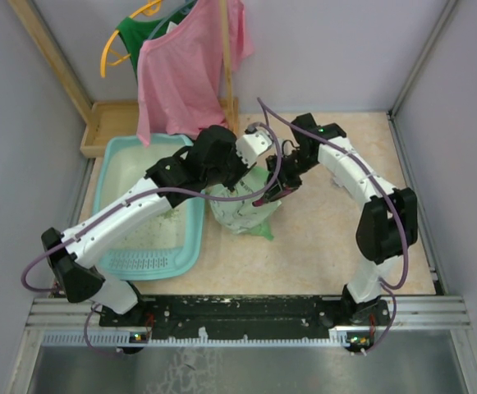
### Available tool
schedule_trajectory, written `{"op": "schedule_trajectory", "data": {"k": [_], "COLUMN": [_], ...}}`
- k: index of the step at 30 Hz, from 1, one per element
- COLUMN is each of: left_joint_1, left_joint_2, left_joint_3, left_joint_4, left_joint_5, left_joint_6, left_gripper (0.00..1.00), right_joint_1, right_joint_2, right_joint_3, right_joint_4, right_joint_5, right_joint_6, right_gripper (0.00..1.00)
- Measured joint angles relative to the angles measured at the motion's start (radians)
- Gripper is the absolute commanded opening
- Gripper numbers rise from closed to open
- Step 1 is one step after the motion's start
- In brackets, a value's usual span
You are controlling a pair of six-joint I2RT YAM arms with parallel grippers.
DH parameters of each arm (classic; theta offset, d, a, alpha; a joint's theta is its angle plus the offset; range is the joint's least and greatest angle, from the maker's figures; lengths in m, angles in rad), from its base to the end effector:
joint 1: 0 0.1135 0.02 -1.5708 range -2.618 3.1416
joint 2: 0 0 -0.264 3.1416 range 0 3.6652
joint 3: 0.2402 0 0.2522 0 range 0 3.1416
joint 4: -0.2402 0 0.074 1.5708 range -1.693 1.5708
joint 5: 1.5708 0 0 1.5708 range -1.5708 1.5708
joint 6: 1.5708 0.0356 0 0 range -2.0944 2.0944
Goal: Fill the litter box with clean litter
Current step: 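Scoop the cat litter from the cat litter bag.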
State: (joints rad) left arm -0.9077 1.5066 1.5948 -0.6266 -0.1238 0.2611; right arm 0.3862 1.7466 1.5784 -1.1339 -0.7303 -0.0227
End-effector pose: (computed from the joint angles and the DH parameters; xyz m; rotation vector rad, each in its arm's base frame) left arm 0.2101 -0.2618 0.4022 1.1042 1.8040 -0.2569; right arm 0.3101 0.1517 0.2947 -0.7110 2.7157 1.1226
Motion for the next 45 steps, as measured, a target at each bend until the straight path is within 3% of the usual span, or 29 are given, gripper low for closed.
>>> {"op": "schedule_trajectory", "data": {"k": [17, 24, 33, 45], "left_joint_1": [0.000, 0.000, -0.003, -0.007], "left_joint_2": [-0.022, -0.022, -0.034, -0.064], "left_joint_3": [-0.040, -0.040, -0.041, -0.073], "left_joint_4": [0.042, 0.055, 0.062, 0.077], "left_joint_5": [-0.037, -0.056, -0.068, -0.076], "left_joint_6": [-0.003, -0.002, 0.000, 0.000], "left_gripper": [0.00, 0.00, 0.00, 0.00], "right_joint_1": [-0.011, -0.047, -0.061, -0.105], "right_joint_2": [0.021, 0.009, -0.013, -0.068], "right_joint_3": [-0.001, -0.001, -0.001, -0.087], "right_joint_4": [0.039, 0.074, 0.097, 0.176], "right_joint_5": [-0.109, -0.254, -0.306, -0.383], "right_joint_6": [-0.011, -0.007, 0.003, 0.070], "right_gripper": [0.00, 0.00, 0.00, 0.00]}}
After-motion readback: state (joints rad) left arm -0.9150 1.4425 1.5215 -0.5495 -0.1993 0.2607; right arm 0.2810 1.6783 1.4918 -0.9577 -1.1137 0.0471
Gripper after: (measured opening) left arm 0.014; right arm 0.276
